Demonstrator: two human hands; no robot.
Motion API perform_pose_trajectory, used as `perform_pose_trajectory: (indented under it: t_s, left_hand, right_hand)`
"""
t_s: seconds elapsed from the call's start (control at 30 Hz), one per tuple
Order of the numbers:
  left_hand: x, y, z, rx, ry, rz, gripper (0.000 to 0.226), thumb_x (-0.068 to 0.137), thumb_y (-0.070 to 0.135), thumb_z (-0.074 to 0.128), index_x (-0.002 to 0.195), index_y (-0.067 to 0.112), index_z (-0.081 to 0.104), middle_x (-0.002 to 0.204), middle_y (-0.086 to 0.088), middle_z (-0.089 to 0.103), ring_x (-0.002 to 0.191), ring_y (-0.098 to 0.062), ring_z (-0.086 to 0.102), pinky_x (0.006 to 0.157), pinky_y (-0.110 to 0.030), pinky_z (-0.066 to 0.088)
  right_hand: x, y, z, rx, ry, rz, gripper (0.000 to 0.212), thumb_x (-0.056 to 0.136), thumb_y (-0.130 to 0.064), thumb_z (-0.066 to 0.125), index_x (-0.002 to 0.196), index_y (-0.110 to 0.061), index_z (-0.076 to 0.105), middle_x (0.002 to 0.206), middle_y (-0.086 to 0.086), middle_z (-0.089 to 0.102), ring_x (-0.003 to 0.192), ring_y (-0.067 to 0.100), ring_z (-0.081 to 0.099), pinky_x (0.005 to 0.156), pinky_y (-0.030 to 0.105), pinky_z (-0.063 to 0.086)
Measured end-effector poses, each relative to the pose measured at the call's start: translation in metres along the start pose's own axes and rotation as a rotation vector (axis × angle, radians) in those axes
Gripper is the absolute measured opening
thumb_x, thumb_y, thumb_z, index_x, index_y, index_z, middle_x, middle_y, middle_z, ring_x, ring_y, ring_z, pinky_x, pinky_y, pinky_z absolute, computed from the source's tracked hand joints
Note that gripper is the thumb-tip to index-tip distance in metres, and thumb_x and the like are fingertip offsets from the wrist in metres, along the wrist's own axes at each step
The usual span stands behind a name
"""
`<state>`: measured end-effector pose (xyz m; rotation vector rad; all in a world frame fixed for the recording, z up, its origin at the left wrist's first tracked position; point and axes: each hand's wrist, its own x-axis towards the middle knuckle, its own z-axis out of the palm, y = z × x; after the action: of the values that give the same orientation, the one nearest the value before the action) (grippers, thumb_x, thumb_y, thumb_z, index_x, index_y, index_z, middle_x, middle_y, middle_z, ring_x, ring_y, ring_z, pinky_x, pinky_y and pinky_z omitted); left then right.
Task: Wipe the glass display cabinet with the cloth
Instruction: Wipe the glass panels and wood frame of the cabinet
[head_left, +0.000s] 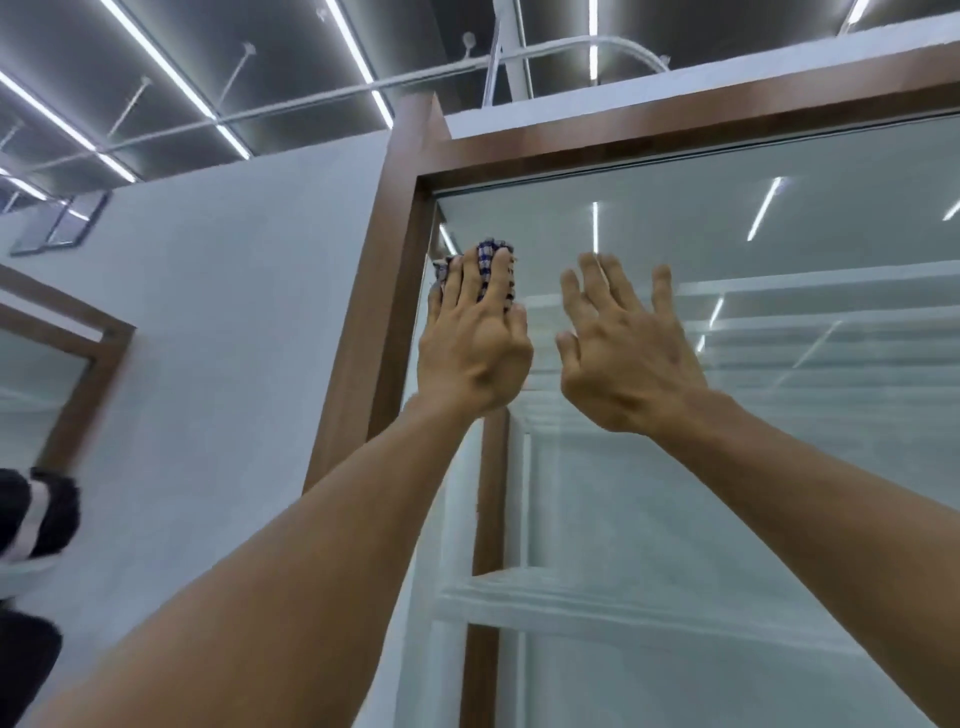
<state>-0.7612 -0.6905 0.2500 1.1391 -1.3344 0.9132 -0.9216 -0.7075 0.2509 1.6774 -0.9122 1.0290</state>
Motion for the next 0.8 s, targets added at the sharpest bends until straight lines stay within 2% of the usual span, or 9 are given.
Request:
perform_pose_trajectory:
  t_s: [0.1, 0.2, 0.33, 0.37, 0.47, 0.53, 0.63, 0.73, 0.8]
  left_hand:
    - [-0.017, -0.024, -0.008, -0.023, -0.014, -0.045, 0.059, 0.111, 0.038, 0.022, 0.164, 0.031, -0.001, 0.173, 0.006, -0.011, 0.157, -0.009, -0.016, 0.126, -0.034, -0.008]
    - [-0.054, -0.02, 0.0, 0.011, -0.005, -0.014, 0.064, 0.105, 0.044, 0.014, 0.164, 0.029, -0.004, 0.172, 0.005, -0.015, 0.156, -0.01, -0.019, 0.127, -0.034, -0.013]
    - [-0.075, 0.005, 0.011, 0.052, -0.057, 0.202, 0.064, 0.103, 0.045, 0.01, 0.164, 0.028, -0.004, 0.171, 0.005, -0.016, 0.156, -0.009, -0.021, 0.127, -0.032, -0.015]
    - [-0.066, 0.009, 0.011, 0.048, -0.056, 0.199, 0.062, 0.106, 0.044, 0.011, 0.164, 0.028, -0.003, 0.172, 0.004, -0.014, 0.156, -0.009, -0.019, 0.127, -0.033, -0.015]
    - [-0.048, 0.025, 0.014, 0.057, -0.021, 0.025, 0.059, 0.111, 0.037, 0.018, 0.164, 0.027, -0.004, 0.172, 0.002, -0.014, 0.157, -0.012, -0.018, 0.128, -0.037, -0.014]
    - [-0.06, 0.038, 0.019, 0.029, -0.035, 0.053, 0.058, 0.111, 0.037, 0.018, 0.164, 0.027, -0.005, 0.172, 0.003, -0.015, 0.157, -0.012, -0.019, 0.127, -0.037, -0.014]
    - [-0.084, 0.041, 0.022, 0.039, -0.087, 0.224, 0.058, 0.11, 0.04, 0.015, 0.164, 0.029, -0.005, 0.171, 0.007, -0.017, 0.155, -0.009, -0.021, 0.127, -0.034, -0.015]
    - [-0.071, 0.047, 0.02, 0.057, -0.057, 0.138, 0.059, 0.11, 0.038, 0.015, 0.164, 0.028, -0.005, 0.172, 0.005, -0.015, 0.157, -0.011, -0.018, 0.127, -0.035, -0.015]
    - [-0.058, 0.075, 0.029, 0.059, -0.023, 0.076, 0.059, 0.111, 0.035, 0.019, 0.164, 0.026, -0.005, 0.172, 0.002, -0.013, 0.158, -0.014, -0.017, 0.126, -0.036, -0.016]
  right_hand:
    - [-0.013, -0.014, 0.005, 0.011, -0.001, -0.025, 0.064, 0.106, -0.042, 0.015, 0.163, -0.018, -0.004, 0.17, 0.008, -0.013, 0.157, 0.023, -0.016, 0.124, 0.06, -0.011]
    - [-0.021, -0.016, 0.007, 0.026, 0.02, -0.004, 0.063, 0.106, -0.042, 0.014, 0.163, -0.019, -0.001, 0.171, 0.009, -0.01, 0.157, 0.023, -0.014, 0.124, 0.058, -0.011]
    - [-0.029, -0.012, 0.007, 0.035, 0.034, -0.016, 0.063, 0.107, -0.042, 0.014, 0.163, -0.018, 0.0, 0.172, 0.007, -0.006, 0.158, 0.022, -0.012, 0.126, 0.054, -0.011]
    - [-0.031, -0.01, 0.007, 0.038, 0.04, -0.004, 0.063, 0.107, -0.043, 0.014, 0.163, -0.018, 0.001, 0.172, 0.006, -0.005, 0.158, 0.021, -0.011, 0.126, 0.053, -0.01]
    - [-0.038, -0.003, 0.005, 0.036, 0.05, 0.031, 0.062, 0.107, -0.045, 0.012, 0.164, -0.021, 0.003, 0.172, 0.006, -0.004, 0.158, 0.023, -0.009, 0.126, 0.051, -0.011]
    - [-0.046, 0.003, 0.006, 0.03, 0.049, 0.036, 0.061, 0.107, -0.044, 0.011, 0.164, -0.024, 0.002, 0.172, 0.007, -0.005, 0.158, 0.023, -0.009, 0.126, 0.051, -0.01]
    - [-0.06, 0.028, 0.001, 0.01, 0.066, 0.071, 0.059, 0.107, -0.041, 0.015, 0.163, -0.026, 0.004, 0.172, 0.008, -0.004, 0.158, 0.024, -0.009, 0.126, 0.054, -0.007]
    - [-0.074, 0.06, -0.006, 0.017, 0.057, 0.11, 0.059, 0.107, -0.041, 0.017, 0.163, -0.027, 0.004, 0.172, 0.008, -0.005, 0.158, 0.024, -0.01, 0.126, 0.054, -0.007]
    - [-0.08, 0.078, -0.011, 0.018, 0.044, 0.124, 0.059, 0.107, -0.042, 0.017, 0.163, -0.028, 0.003, 0.171, 0.008, -0.006, 0.158, 0.023, -0.011, 0.126, 0.053, -0.009]
